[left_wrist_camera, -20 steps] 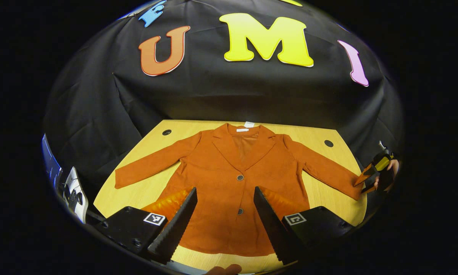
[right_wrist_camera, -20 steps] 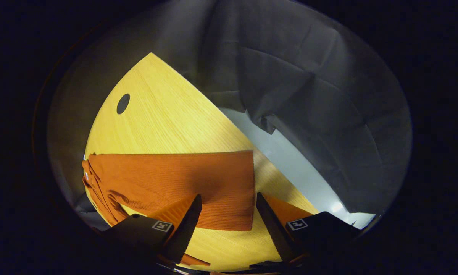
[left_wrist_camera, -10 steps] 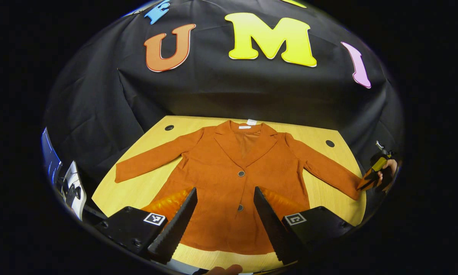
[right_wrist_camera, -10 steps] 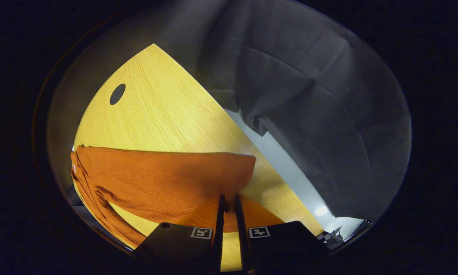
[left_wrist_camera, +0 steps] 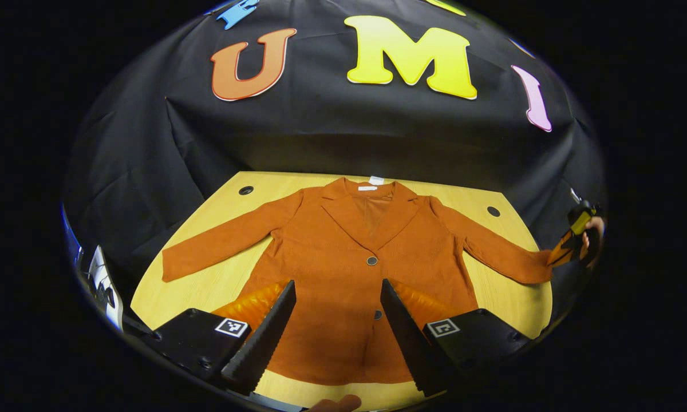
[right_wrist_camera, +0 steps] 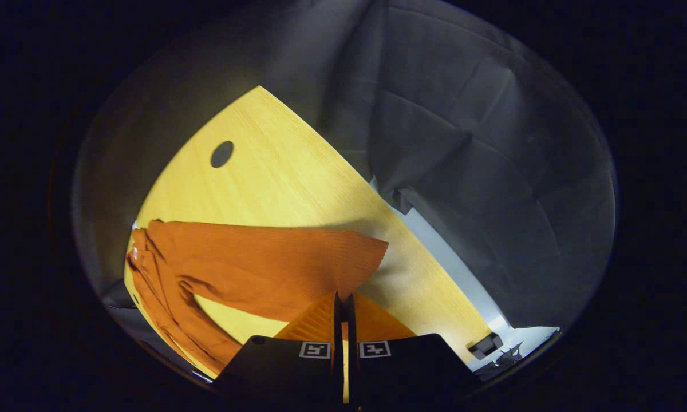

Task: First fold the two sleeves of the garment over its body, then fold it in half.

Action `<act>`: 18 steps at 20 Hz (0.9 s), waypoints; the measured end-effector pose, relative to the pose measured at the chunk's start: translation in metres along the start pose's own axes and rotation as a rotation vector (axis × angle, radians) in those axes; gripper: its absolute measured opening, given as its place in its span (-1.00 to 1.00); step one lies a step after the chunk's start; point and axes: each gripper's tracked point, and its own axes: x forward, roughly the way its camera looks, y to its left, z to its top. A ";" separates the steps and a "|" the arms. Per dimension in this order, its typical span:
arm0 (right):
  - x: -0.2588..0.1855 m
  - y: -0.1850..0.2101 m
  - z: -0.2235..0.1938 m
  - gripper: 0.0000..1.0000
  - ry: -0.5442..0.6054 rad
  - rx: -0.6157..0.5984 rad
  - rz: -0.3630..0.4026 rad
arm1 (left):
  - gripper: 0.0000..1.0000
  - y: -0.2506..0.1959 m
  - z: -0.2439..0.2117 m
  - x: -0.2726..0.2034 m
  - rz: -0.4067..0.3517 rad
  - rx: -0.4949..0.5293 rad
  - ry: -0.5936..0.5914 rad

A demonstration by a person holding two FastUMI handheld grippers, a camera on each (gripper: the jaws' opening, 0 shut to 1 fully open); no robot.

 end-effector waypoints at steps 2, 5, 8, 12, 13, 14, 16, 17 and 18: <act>-0.027 0.026 0.002 -0.93 -0.038 0.013 0.019 | 0.94 0.023 -0.005 0.002 -0.018 0.021 0.003; -0.065 0.084 -0.003 -0.93 -0.102 -0.029 0.036 | 0.94 0.066 -0.015 0.003 -0.026 0.032 0.005; -0.093 0.162 -0.020 -0.93 -0.148 -0.090 0.069 | 0.94 0.113 -0.025 0.003 -0.025 0.000 0.017; -0.116 0.281 -0.064 -0.93 -0.223 -0.293 0.095 | 0.94 0.183 -0.043 0.008 0.021 -0.019 0.017; -0.121 0.310 -0.079 -0.93 -0.229 -0.347 0.102 | 0.94 0.195 -0.046 0.008 0.014 -0.031 0.005; -0.121 0.341 -0.094 -0.93 -0.239 -0.391 0.105 | 0.95 0.201 -0.046 0.007 -0.017 -0.048 -0.007; -0.124 0.390 -0.124 -0.93 -0.235 -0.458 0.111 | 0.94 0.211 -0.048 0.007 -0.040 -0.069 -0.020; -0.127 0.410 -0.139 -0.93 -0.230 -0.493 0.112 | 0.94 0.217 -0.051 0.009 -0.046 -0.072 -0.016; -0.126 0.430 -0.153 -0.93 -0.232 -0.528 0.110 | 0.94 0.221 -0.053 0.009 -0.046 -0.078 -0.010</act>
